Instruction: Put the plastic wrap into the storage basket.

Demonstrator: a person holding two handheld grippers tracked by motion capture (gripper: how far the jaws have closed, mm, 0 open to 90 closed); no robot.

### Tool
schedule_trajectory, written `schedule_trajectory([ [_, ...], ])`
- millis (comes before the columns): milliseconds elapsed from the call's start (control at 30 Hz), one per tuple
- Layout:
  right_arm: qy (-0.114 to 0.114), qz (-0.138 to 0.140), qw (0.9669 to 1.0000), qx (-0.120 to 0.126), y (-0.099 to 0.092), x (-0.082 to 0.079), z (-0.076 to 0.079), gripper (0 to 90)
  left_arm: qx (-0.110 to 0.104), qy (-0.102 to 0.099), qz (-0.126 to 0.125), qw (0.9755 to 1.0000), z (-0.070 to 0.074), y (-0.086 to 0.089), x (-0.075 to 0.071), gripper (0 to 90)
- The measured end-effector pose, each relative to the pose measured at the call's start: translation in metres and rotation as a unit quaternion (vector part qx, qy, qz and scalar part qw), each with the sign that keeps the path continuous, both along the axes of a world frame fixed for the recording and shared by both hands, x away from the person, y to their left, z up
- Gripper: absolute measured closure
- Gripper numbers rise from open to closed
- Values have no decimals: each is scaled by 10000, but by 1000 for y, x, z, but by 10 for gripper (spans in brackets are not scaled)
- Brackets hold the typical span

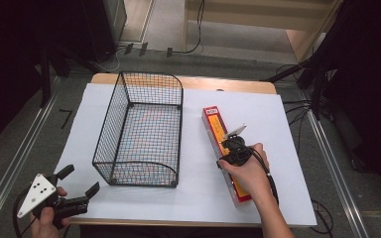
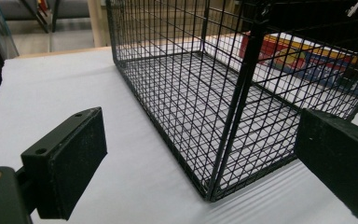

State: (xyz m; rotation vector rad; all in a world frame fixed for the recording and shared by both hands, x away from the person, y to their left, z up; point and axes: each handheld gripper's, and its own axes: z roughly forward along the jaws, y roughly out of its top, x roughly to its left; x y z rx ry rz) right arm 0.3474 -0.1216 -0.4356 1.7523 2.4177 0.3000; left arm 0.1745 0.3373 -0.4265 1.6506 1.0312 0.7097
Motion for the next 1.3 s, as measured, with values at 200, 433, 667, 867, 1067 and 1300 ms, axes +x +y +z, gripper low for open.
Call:
schedule_trajectory([
  [200, 101, -38, 9999, 2, 0, 3, 0, 383, 10, -11, -3, 10000, 1, -1, -1, 29],
  [433, 179, -39, 9998, 47, -1, 7, -1, 372, -33, -13, 34, 10000, 1, 2, -2, 29],
  [667, 145, -108, 9998, 36, 3, 12, -3, 368, -36, -21, 40, 10000, 1, 3, -3, 29],
  [867, 169, -151, 9997, 2, 6, 21, -2, 360, -46, -8, 37, 10000, 1, 2, -2, 29],
  [1067, 239, -133, 9996, -63, 9, 27, -2, 411, -54, -11, 32, 10000, 1, 3, -3, 29],
  [1300, 210, 160, 9996, -97, 6, 24, 3, 430, -78, -12, 30, 10000, 1, 5, -3, 29],
])
